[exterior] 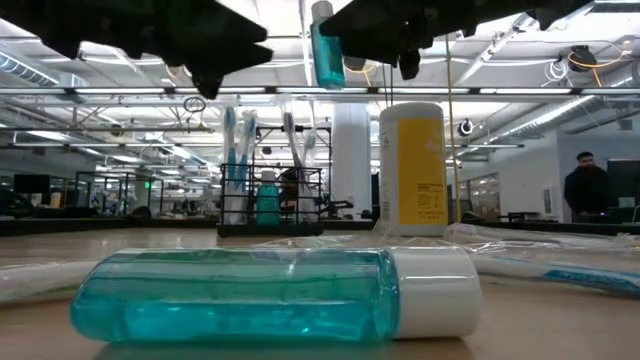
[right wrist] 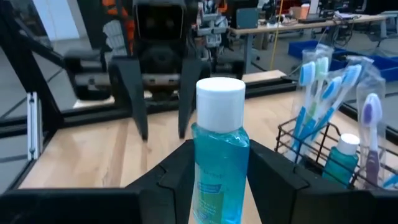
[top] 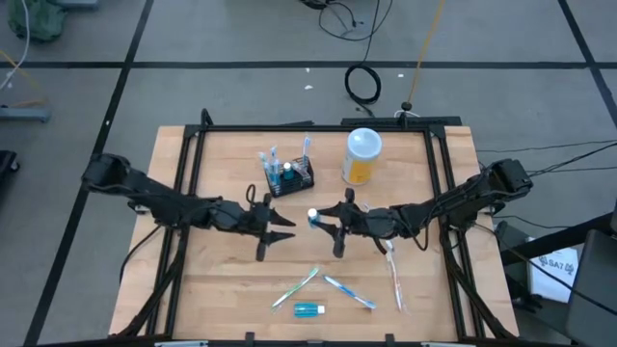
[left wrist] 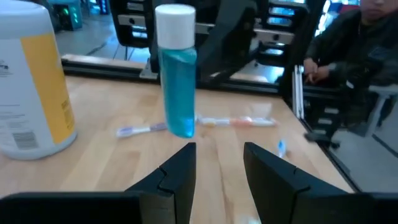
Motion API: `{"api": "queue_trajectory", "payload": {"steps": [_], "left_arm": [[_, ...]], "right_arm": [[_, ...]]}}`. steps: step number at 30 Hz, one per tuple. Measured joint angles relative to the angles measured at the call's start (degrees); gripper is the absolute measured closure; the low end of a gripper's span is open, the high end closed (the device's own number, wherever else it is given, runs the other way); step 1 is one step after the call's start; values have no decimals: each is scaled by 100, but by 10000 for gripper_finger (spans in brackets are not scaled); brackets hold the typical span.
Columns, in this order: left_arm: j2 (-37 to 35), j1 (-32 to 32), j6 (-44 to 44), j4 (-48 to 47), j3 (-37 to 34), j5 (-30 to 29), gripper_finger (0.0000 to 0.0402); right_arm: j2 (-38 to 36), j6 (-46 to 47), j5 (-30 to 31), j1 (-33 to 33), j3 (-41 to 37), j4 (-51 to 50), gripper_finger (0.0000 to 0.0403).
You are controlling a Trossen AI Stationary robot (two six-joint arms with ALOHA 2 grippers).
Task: Pick & Place toothbrushing station
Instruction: Put the blue mouthwash into the black mesh organizer
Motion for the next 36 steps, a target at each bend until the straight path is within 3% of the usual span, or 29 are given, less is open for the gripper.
{"api": "queue_trajectory", "payload": {"steps": [7, 15, 30, 36], "left_arm": [[995, 129, -46, 1130, 295, -125, 261], [1637, 124, -1, 1110, 841, -156, 261], [1624, 151, -557, 731, 1011, -652, 261], [1624, 151, -281, 850, 1011, -654, 261]], "right_arm": [[0, -16, -4, 11, 0, 16, 278], [0, -16, -5, 11, 2, 20, 278], [0, -16, -4, 11, 7, 9, 302], [0, -16, -4, 11, 5, 12, 305]]}}
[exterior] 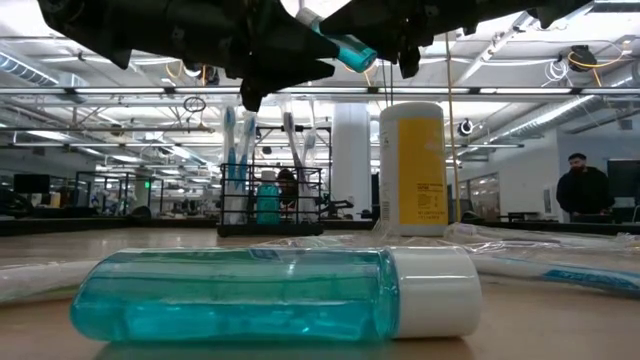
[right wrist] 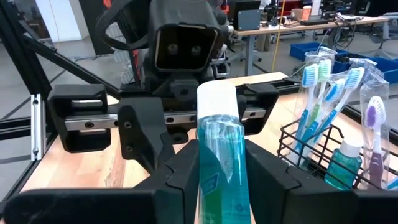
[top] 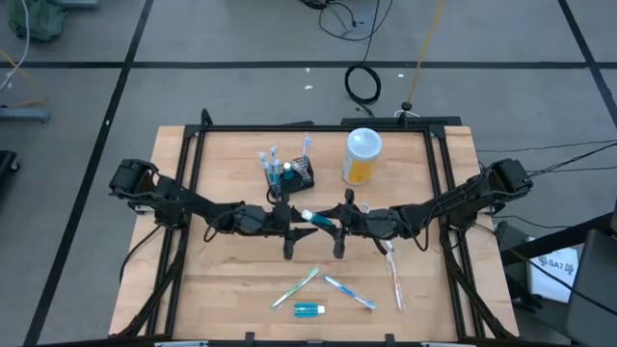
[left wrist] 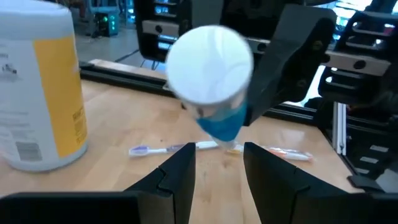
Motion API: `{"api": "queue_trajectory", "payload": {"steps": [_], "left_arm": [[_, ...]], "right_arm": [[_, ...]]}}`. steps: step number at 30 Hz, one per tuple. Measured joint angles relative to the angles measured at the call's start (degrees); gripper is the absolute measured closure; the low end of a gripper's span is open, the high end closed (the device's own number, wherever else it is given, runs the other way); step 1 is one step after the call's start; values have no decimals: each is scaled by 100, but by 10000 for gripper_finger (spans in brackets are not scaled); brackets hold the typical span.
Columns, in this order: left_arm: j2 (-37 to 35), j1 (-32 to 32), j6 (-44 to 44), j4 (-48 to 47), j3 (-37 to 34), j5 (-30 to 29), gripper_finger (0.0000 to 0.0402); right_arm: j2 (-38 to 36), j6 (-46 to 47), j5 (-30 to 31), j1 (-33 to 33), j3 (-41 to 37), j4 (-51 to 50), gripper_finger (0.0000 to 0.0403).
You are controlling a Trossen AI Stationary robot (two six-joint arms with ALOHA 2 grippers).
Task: Pick & Place toothbrushing station
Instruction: Put the blue mouthwash into the black mesh organizer
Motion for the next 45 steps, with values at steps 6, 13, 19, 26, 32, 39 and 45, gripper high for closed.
{"api": "queue_trajectory", "payload": {"steps": [6, 13, 19, 26, 32, 39, 45], "left_arm": [[0, 0, 459, 201, 0, 52, 261], [0, 73, 451, 444, 0, 49, 261], [0, 184, 412, 531, 0, 114, 261], [0, 173, 478, 527, 0, 94, 261], [0, 173, 532, 522, 0, 57, 261], [0, 173, 552, 520, 0, 46, 261], [0, 173, 555, 446, 0, 48, 261]], "right_arm": [[0, 1, 0, 0, 1, 22, 303], [0, 2, 4, 0, 0, 207, 303], [225, -22, 66, -20, 0, 856, 303], [547, -59, 15, -122, 0, 1544, 303], [612, -107, 17, -139, 0, 1641, 303], [612, -107, 20, -140, 0, 1642, 303], [612, -109, 19, -140, 0, 1620, 303]]}}
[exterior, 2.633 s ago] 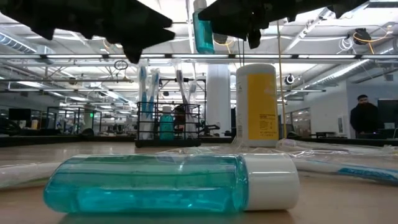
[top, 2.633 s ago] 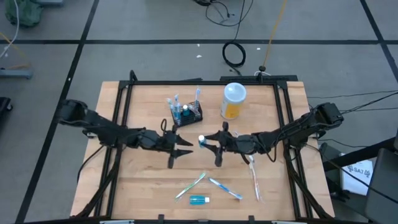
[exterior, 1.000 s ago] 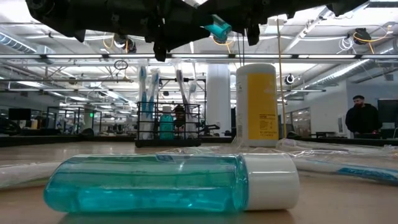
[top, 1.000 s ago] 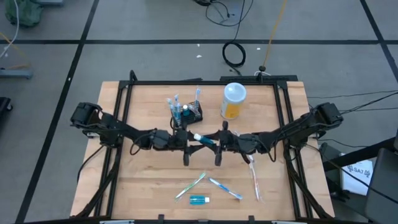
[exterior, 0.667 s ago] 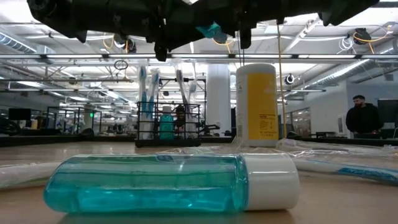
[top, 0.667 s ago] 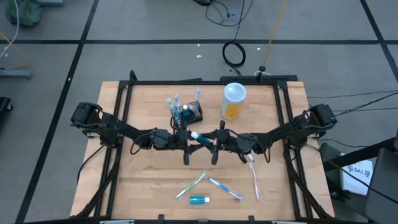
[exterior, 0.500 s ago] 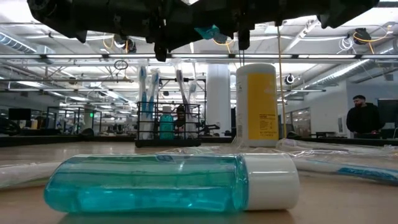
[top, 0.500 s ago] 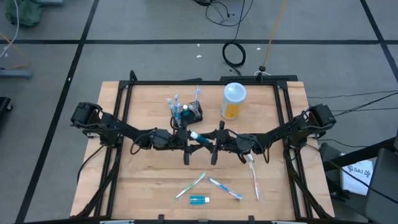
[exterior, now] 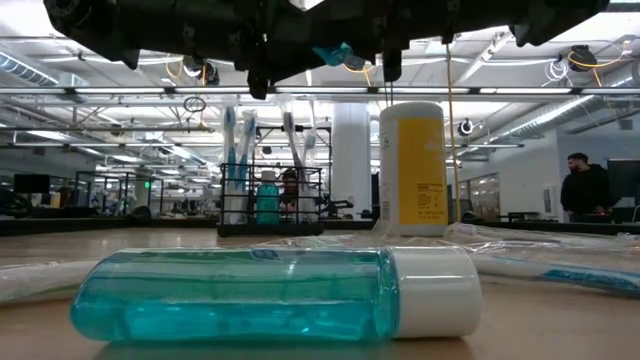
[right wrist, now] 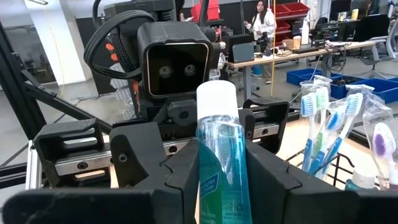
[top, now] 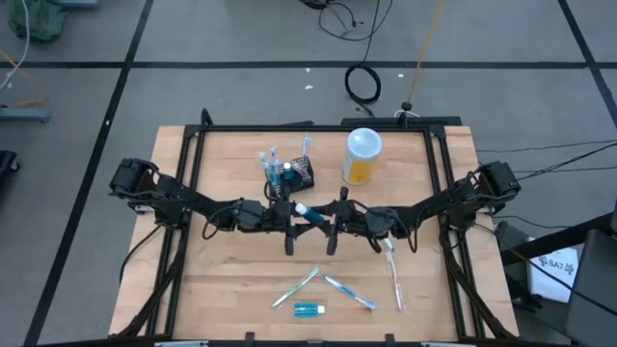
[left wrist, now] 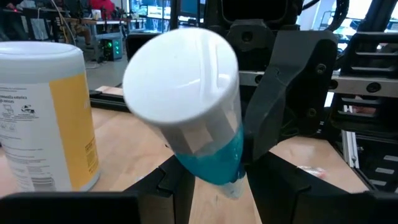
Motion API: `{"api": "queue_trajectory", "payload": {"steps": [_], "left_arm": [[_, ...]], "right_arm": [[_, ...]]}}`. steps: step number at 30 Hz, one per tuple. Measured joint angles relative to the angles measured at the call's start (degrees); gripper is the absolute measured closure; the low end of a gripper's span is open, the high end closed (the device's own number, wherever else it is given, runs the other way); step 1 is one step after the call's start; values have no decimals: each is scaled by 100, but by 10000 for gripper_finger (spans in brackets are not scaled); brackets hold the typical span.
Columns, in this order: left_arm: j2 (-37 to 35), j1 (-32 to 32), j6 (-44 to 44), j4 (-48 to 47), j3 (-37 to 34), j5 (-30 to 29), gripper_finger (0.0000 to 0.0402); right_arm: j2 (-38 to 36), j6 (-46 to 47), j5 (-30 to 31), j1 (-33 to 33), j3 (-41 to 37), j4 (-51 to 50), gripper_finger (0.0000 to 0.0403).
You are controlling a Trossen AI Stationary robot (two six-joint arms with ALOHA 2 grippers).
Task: Pick & Place toothbrushing station
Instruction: Put the blue mouthwash into the black mesh organizer
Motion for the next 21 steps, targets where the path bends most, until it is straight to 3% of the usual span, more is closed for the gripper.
{"api": "queue_trajectory", "payload": {"steps": [16, 21], "left_arm": [[0, 0, 22, -85, 0, -9, 261], [0, 0, 21, -92, 0, -8, 261]], "right_arm": [[0, -46, -1, -13, 0, -118, 302], [0, -44, -1, -13, 0, -135, 286]]}}
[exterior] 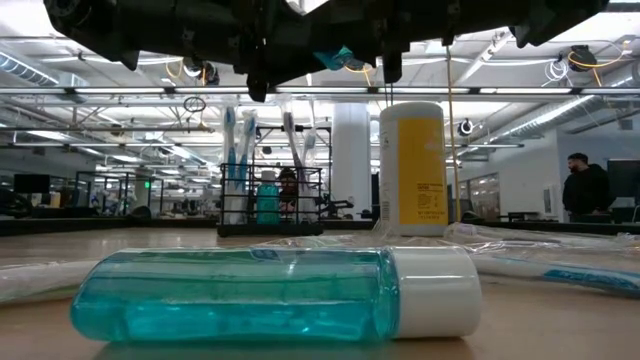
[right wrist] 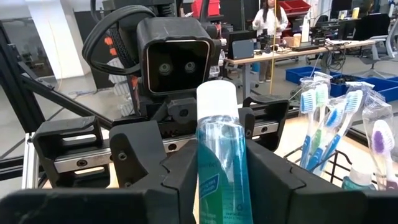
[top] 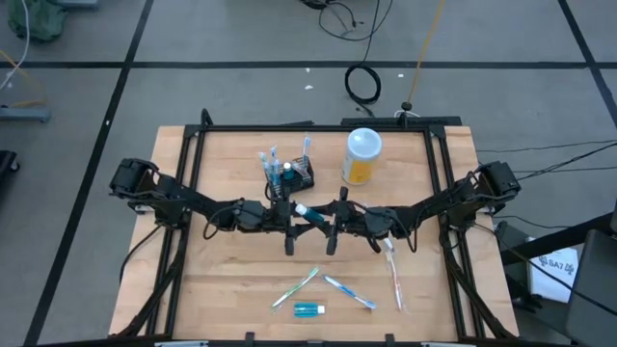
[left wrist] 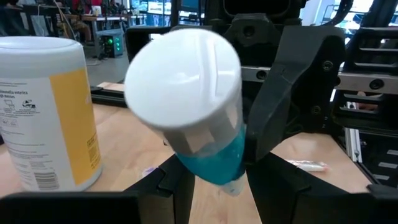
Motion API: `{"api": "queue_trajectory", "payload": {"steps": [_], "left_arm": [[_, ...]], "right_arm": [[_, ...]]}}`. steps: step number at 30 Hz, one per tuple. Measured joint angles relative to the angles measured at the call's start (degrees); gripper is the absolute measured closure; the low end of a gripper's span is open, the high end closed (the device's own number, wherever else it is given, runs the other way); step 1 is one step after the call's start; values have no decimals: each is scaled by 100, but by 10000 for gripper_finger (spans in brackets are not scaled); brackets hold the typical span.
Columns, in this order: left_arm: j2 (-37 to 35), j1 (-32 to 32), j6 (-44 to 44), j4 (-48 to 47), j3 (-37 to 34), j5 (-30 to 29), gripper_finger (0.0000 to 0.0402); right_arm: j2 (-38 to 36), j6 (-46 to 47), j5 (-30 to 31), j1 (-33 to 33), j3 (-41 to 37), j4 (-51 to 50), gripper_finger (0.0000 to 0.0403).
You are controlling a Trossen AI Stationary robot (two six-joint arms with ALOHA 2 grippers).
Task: Pick & Place toothbrushing station
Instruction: Put the blue mouthwash into the black mesh organizer
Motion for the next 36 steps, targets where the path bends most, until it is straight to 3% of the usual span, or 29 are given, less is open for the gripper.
{"api": "queue_trajectory", "payload": {"steps": [10, 18, 20, 28, 36], "left_arm": [[0, 0, -12, 3, 0, -7, 267], [0, 0, -9, -623, 0, 64, 384], [0, 0, -48, -992, 0, 205, 395], [0, -5, -573, -2239, -2, 1144, 353], [12, -56, -1479, -3733, -2, 1001, 319]], "right_arm": [[0, 2, 2, 0, 0, -80, 246], [0, 4, 2, 0, 0, -199, 242], [0, 3, 2, 0, 0, -256, 237], [0, 37, 2, 0, 0, -553, 217], [-2, 173, 2, -11, 2, -540, 213]]}}
